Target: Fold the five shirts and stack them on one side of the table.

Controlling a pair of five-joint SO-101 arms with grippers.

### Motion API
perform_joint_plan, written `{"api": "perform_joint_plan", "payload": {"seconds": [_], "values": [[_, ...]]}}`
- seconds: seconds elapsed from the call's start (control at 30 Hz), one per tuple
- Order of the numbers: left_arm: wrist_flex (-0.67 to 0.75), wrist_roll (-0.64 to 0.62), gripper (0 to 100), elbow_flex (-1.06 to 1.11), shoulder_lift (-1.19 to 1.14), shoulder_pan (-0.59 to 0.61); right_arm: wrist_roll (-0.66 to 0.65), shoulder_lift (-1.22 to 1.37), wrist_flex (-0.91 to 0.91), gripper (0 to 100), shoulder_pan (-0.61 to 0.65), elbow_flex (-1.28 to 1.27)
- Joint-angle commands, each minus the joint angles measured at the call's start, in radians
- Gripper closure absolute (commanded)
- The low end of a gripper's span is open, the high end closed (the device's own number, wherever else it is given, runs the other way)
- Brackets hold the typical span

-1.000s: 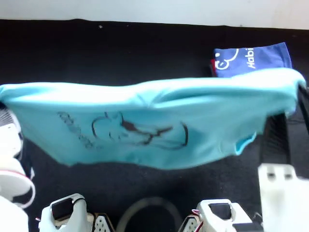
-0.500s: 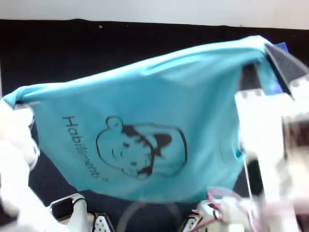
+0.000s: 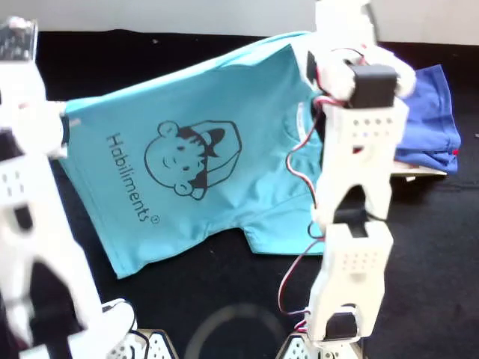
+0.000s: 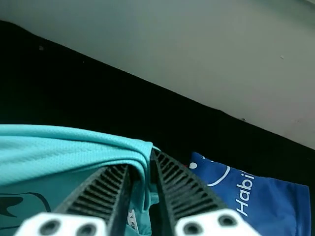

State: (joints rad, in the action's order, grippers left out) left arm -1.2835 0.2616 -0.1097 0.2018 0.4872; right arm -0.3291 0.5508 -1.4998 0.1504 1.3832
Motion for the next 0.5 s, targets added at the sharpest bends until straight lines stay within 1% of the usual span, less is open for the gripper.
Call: {"api": "perform_joint_plan", "payload": {"seconds": [0.0,0.1,0.2,0.33,0.4,0.47], "values": [[-0.014,0.003,99,-0.332,-0.246,-0.018,0.009,0.027,0.11,99.2,-0.01,0.024],[-0.107,0.005,99,-0.601,-0.427,-0.058,0.009,0.031,0.142,99.2,-0.01,0.018],[-0.178,0.005,99,-0.826,-0.599,-0.071,0.011,0.038,0.159,99.2,-0.01,0.015],[-0.221,0.006,99,-1.067,-0.794,-0.07,0.011,0.044,0.223,99.2,-0.012,0.013],[-0.239,0.006,99,-1.158,-0.871,-0.068,0.011,0.068,0.274,99.2,-0.012,0.013],[-0.272,0.006,99,-1.225,-0.943,-0.074,0.011,0.102,0.282,99.2,-0.012,0.013]]}}
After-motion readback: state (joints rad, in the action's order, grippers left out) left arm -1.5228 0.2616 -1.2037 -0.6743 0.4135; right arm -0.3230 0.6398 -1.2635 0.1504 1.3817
